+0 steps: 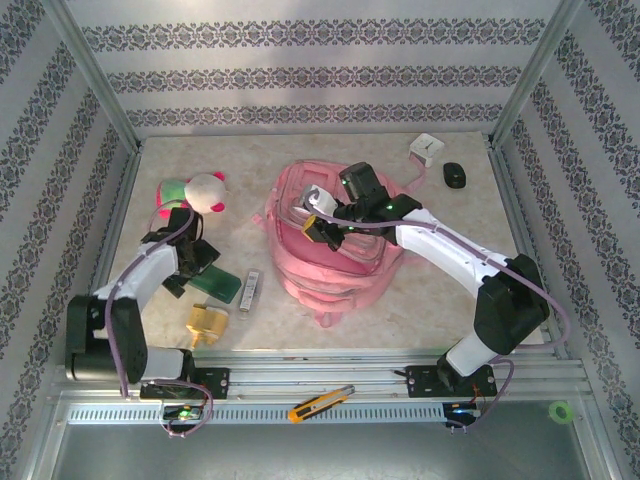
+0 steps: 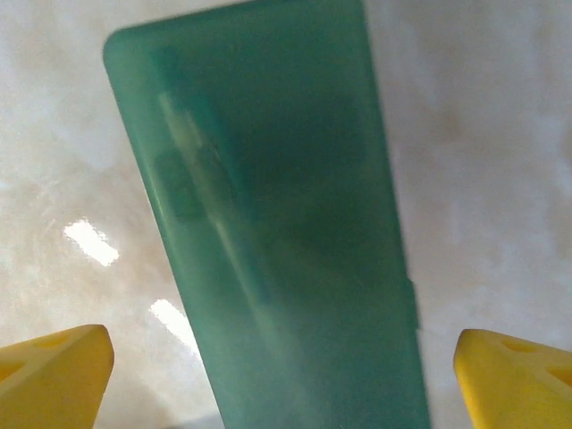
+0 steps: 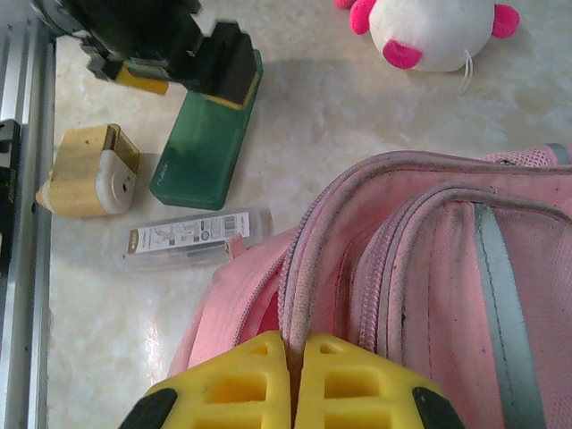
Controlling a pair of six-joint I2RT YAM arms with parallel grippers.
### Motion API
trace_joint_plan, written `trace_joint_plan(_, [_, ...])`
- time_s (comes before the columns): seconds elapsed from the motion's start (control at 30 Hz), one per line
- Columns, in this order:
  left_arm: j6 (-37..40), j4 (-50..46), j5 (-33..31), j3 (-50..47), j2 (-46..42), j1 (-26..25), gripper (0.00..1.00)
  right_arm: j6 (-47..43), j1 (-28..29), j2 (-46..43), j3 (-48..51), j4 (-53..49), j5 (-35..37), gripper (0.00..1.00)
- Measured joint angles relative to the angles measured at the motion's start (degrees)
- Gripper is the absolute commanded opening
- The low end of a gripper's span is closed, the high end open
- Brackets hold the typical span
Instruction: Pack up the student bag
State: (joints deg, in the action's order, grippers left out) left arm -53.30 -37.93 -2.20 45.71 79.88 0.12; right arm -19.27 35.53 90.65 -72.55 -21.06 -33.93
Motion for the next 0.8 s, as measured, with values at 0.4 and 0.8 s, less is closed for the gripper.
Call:
trace_joint_plan(0.4, [-1.4, 0.5, 0.4, 3.5, 10.5, 0.0, 0.83, 1.4, 0.4, 1.7, 0.0, 1.0, -1.3, 0.0])
trace_joint_plan(0.8, [-3.1, -0.3, 0.6, 4.5, 5.8, 0.0, 0.57, 4.3, 0.1, 1.1, 1.9, 3.0, -1.3, 0.0])
